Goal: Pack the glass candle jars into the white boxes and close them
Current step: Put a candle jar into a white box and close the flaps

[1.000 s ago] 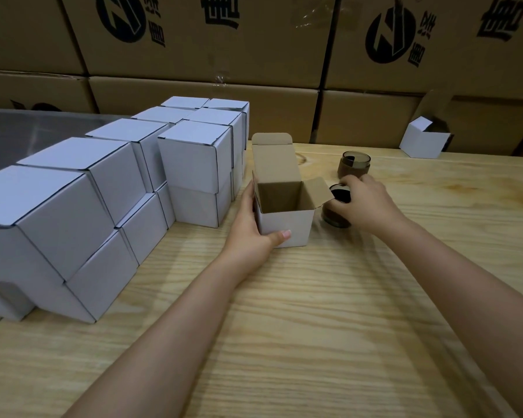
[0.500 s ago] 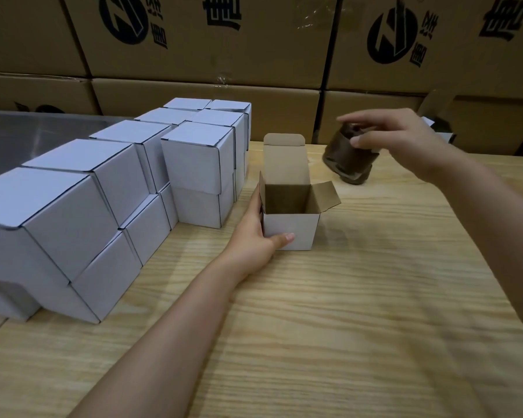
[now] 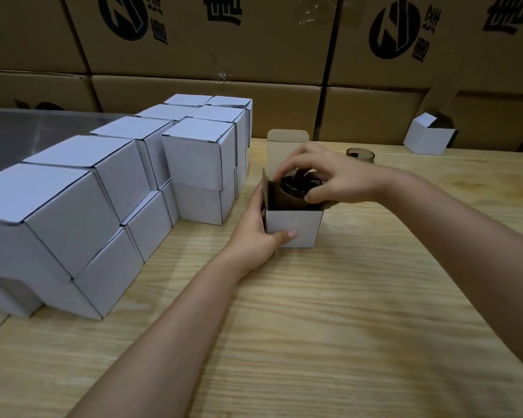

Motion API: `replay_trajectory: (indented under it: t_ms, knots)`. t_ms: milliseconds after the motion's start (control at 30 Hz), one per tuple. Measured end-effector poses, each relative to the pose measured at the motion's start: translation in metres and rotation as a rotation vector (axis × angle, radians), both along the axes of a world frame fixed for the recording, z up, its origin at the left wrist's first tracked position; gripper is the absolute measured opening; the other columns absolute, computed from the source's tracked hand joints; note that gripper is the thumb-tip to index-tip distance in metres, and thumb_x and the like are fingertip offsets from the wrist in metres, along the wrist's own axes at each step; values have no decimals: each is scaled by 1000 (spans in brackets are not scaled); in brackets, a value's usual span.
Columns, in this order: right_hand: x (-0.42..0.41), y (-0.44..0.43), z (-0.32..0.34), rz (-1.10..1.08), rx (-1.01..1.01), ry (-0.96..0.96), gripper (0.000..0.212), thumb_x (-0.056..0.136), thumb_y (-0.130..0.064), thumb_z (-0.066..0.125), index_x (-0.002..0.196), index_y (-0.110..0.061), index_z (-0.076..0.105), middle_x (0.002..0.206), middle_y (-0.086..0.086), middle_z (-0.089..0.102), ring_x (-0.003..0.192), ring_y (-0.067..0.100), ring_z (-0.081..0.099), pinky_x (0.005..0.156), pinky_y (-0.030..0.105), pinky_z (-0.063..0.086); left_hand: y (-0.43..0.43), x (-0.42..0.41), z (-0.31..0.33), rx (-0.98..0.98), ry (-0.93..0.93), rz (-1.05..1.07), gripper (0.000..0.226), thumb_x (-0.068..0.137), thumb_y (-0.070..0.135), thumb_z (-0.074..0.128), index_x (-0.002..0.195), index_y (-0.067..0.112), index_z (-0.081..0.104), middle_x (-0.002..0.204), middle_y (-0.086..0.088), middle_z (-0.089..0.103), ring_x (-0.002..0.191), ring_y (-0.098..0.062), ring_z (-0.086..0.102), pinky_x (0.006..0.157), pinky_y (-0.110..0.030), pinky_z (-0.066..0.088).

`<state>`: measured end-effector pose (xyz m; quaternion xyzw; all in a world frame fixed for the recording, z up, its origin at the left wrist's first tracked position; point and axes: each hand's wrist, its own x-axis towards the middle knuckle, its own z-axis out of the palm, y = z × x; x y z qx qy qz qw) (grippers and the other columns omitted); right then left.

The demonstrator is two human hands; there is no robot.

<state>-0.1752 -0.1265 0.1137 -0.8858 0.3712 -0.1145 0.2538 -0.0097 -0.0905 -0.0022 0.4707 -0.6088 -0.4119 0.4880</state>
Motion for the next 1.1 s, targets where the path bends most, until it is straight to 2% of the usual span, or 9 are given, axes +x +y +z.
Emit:
replay_trajectory:
  t_ms: [133, 333, 433, 600, 700, 800, 900, 1000, 1100]
  knots:
    - [12, 5, -12, 14, 16, 9, 45, 76, 6, 56, 109, -26, 58, 119, 3, 38, 108, 8, 40, 85, 5, 35, -1, 0, -3, -8, 10, -8, 89, 73, 4, 78, 145, 25, 30, 126, 9, 57, 110, -2, 58, 90, -23, 51]
    - [18, 12, -38, -100, -199, 11, 41, 82, 4, 44, 112, -18, 62, 118, 0, 54, 120, 18, 38, 104, 34, 30, -2, 0, -2, -13, 19, -15, 90, 71, 4, 80, 144, 24, 31, 130, 4, 55, 114, -10, 58, 96, -35, 51]
    - [17, 16, -46, -131, -240, -65, 43, 82, 3, 43, 115, -15, 63, 119, 0, 59, 117, 16, 45, 101, 33, 35, -2, 0, -2, -16, 18, -12, 92, 71, 5, 80, 145, 26, 30, 131, 5, 54, 114, -9, 58, 94, -33, 52]
    - [8, 24, -62, -461, -356, -727, 40, 80, -9, 41, 112, -23, 61, 113, -9, 59, 112, 9, 51, 96, 19, 40, -2, 0, -3, -8, 27, 2, 92, 72, 5, 80, 145, 29, 29, 129, 6, 56, 114, -10, 58, 91, -28, 53]
    - [4, 24, -83, -779, -54, -1241, 33, 95, -8, 38, 112, -27, 59, 119, -2, 60, 116, 16, 55, 101, 33, 45, -1, 0, -2, -20, -8, -2, 93, 73, 8, 80, 147, 30, 27, 128, 13, 54, 112, -1, 55, 80, -9, 50]
    - [3, 23, -99, -693, 344, -1328, 28, 102, -26, 38, 115, -34, 62, 126, 2, 60, 117, 18, 57, 95, 35, 50, 2, -1, 0, -53, -19, -13, 105, 75, 6, 78, 151, 37, 12, 132, 24, 46, 116, 11, 47, 81, -1, 43]
    - [5, 20, -100, -539, 502, -1420, 43, 97, -44, 41, 133, -22, 51, 114, 0, 69, 102, 10, 66, 77, 22, 53, 5, -2, 1, -144, -91, -14, 107, 77, 6, 76, 147, 49, 7, 134, 39, 26, 115, 32, 29, 85, 7, 30]
    - [8, 18, -102, -422, 532, -1300, 50, 92, -47, 45, 132, -17, 52, 119, 4, 67, 112, 19, 62, 87, 31, 53, 7, -4, 1, -152, -77, -23, 92, 77, 8, 76, 143, 48, 27, 147, 24, 28, 130, 17, 26, 103, -10, 33]
    - [10, 18, -103, -384, 563, -1335, 27, 95, -13, 51, 121, -19, 55, 110, 1, 70, 98, 17, 68, 76, 30, 56, 10, -7, 2, -157, -78, -8, 64, 76, 39, 73, 133, 44, 45, 142, 16, 41, 131, 3, 36, 106, -24, 35]
